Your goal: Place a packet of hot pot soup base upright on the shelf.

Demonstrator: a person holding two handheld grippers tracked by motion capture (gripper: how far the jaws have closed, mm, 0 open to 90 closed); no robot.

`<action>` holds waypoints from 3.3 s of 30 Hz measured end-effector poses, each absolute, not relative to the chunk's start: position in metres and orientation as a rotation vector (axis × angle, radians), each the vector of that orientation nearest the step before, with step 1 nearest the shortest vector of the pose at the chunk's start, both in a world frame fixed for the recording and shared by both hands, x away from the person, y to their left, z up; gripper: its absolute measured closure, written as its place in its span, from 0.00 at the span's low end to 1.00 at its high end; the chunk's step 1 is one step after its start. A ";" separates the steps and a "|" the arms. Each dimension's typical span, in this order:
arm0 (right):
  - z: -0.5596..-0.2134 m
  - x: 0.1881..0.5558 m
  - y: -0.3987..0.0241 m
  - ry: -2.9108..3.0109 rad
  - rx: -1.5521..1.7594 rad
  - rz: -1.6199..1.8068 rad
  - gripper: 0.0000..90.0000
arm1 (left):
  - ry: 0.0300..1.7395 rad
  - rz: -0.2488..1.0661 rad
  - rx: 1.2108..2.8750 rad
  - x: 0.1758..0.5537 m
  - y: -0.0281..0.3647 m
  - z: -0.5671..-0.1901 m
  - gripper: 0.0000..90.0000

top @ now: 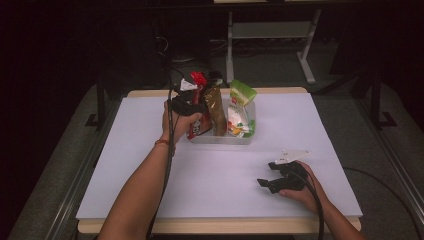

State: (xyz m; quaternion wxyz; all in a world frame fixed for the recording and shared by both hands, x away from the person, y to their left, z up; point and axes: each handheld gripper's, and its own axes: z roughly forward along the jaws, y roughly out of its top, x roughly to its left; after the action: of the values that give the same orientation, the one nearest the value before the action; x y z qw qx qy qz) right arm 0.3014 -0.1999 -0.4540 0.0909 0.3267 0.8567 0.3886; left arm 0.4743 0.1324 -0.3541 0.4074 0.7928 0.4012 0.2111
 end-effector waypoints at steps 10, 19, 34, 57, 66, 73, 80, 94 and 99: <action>-0.455 0.301 -0.198 2.567 0.963 1.138 0.27 | 1.051 0.577 2.017 0.472 0.131 -0.352 0.84; -0.452 0.300 -0.202 2.544 0.969 1.184 0.26 | 1.031 0.679 1.736 0.461 0.140 -0.360 0.88; -0.451 0.298 -0.203 2.537 0.949 1.209 0.26 | 0.959 0.739 1.444 0.447 0.151 -0.403 0.89; -0.447 0.297 -0.202 2.511 0.909 1.203 0.26 | 0.949 0.745 1.586 0.443 0.154 -0.416 0.83; -0.441 0.292 -0.201 2.461 0.855 1.180 0.26 | 0.925 0.714 1.634 0.440 0.158 -0.408 0.76; -0.438 0.291 -0.201 2.439 0.837 1.171 0.27 | 0.873 0.720 1.676 0.433 0.166 -0.395 0.73; -0.434 0.290 -0.200 2.417 0.825 1.159 0.27 | 0.821 0.728 1.737 0.425 0.172 -0.384 0.67; -0.422 0.288 -0.199 2.368 0.806 1.101 0.27 | 0.682 0.719 1.828 0.388 0.196 -0.361 0.48; -0.417 0.286 -0.197 2.352 0.786 1.073 0.27 | 0.640 0.722 1.887 0.375 0.205 -0.359 0.42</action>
State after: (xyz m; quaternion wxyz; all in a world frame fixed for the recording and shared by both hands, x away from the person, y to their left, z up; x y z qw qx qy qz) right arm 0.2861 -0.1968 -0.4175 0.2180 0.2838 0.8495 0.3876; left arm 0.3748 0.2054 -0.3593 0.4892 0.7766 0.2634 0.2970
